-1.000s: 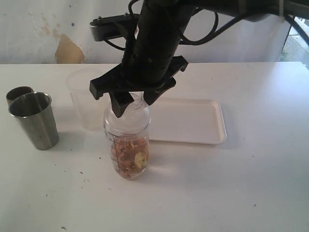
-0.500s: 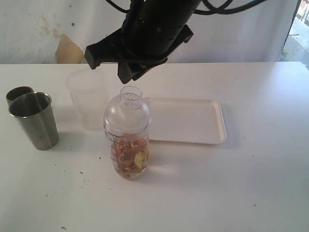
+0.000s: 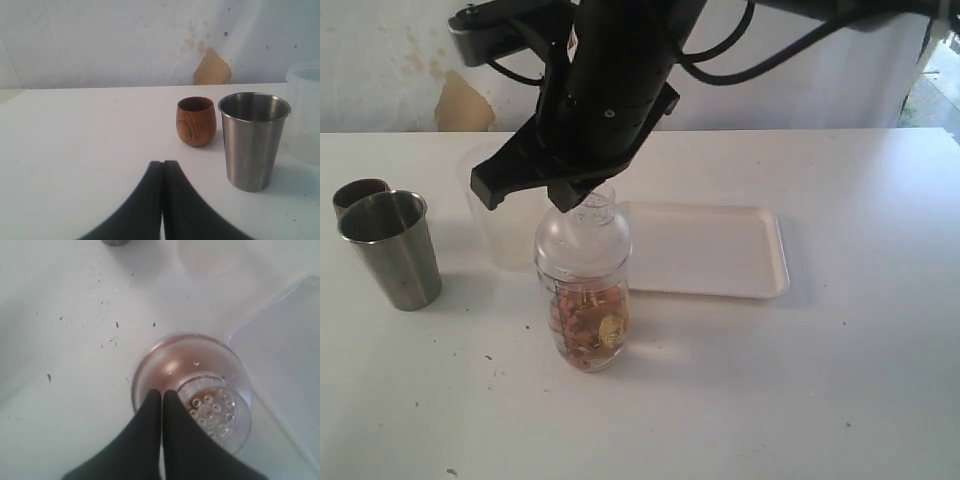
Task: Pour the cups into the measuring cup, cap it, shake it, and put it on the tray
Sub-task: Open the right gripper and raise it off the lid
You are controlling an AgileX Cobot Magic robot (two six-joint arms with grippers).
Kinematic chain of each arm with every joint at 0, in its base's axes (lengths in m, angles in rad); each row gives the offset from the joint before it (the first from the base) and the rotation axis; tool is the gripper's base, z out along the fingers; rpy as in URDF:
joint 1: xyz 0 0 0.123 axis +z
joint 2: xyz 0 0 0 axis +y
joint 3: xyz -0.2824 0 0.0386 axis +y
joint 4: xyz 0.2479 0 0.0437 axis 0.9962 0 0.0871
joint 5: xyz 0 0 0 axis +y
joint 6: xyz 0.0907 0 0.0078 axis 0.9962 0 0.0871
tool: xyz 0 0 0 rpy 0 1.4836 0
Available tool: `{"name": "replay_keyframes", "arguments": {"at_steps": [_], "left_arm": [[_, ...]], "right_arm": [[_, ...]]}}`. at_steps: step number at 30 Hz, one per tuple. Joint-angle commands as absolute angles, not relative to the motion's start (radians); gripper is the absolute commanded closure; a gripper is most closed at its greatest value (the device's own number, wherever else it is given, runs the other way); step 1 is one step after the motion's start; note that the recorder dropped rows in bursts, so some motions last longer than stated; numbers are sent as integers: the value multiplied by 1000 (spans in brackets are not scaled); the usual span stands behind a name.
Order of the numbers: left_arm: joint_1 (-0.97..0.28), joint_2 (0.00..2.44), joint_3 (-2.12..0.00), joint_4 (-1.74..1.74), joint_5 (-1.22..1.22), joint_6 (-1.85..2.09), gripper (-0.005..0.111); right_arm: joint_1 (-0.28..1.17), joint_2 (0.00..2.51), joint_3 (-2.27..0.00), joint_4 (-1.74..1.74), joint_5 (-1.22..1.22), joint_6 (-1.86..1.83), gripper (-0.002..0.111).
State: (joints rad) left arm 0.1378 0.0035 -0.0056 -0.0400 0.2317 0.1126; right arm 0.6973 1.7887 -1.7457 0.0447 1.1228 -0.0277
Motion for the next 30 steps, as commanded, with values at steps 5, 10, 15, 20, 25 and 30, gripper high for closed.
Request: {"name": "replay_keyframes", "arguments": {"at_steps": [5, 10, 15, 20, 25, 30], "left_arm": [[138, 0, 0, -39, 233, 109, 107], [138, 0, 0, -39, 233, 109, 107], [138, 0, 0, -39, 233, 109, 107], [138, 0, 0, -39, 233, 109, 107], [138, 0, 0, -39, 233, 109, 107], [138, 0, 0, -39, 233, 109, 107]], "right_arm": [[697, 1782, -1743, 34, 1115, -18, 108], [697, 1739, -1743, 36, 1072, -25, 108], [697, 1712, -1743, -15, 1041, -21, 108], [697, 1739, -1723, -98, 1053, 52, 108], [697, 1756, -1696, -80, 1048, 49, 108], [697, 1757, -1697, -80, 1032, 49, 108]]}}
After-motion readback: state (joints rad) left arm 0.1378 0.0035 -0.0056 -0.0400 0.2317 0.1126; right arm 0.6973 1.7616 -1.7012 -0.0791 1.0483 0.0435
